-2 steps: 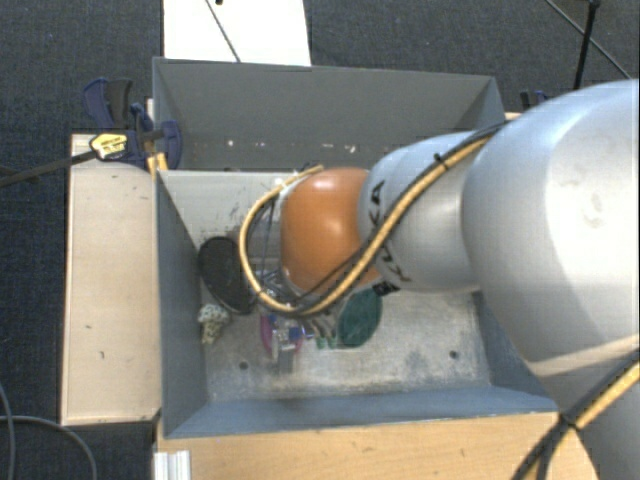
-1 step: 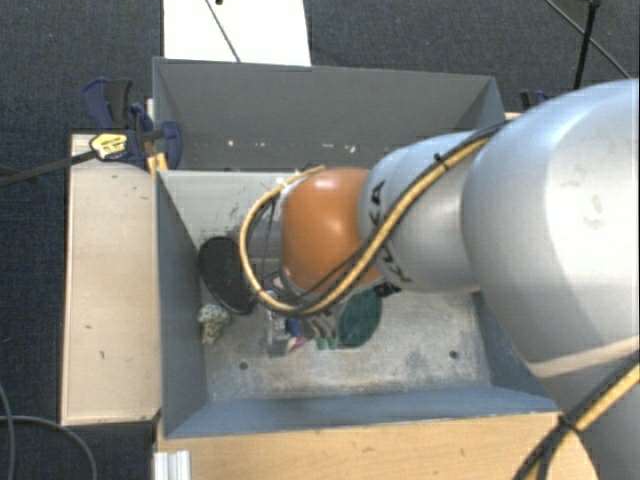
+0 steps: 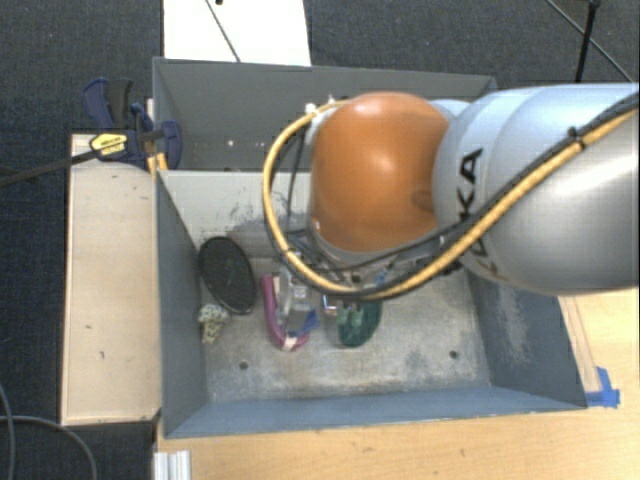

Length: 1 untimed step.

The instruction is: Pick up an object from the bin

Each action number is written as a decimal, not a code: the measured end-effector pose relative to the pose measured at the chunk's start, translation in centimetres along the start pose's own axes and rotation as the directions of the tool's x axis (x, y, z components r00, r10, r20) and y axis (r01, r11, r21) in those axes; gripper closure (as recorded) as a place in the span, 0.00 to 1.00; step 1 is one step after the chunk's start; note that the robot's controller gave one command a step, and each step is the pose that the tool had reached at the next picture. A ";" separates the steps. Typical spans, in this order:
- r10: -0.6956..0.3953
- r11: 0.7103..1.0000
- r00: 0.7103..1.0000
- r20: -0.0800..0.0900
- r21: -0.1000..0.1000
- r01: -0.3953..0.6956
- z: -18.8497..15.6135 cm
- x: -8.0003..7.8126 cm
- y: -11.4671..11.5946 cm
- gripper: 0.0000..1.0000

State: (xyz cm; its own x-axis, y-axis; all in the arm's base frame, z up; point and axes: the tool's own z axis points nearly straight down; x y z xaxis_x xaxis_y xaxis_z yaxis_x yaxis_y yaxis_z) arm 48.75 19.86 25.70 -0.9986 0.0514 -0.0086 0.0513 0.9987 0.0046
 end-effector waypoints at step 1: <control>-0.365 0.931 0.931 -0.013 0.002 0.365 7.4 0.9 -2.7 1.00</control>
Offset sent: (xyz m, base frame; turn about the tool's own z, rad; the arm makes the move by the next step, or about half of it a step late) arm -0.0092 -0.0256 -0.0729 -0.3750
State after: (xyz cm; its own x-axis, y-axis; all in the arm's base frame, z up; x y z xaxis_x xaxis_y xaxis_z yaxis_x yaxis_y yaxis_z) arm 47.80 17.19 18.25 -0.9486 -0.3164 0.0030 -0.3164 0.9486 -0.0005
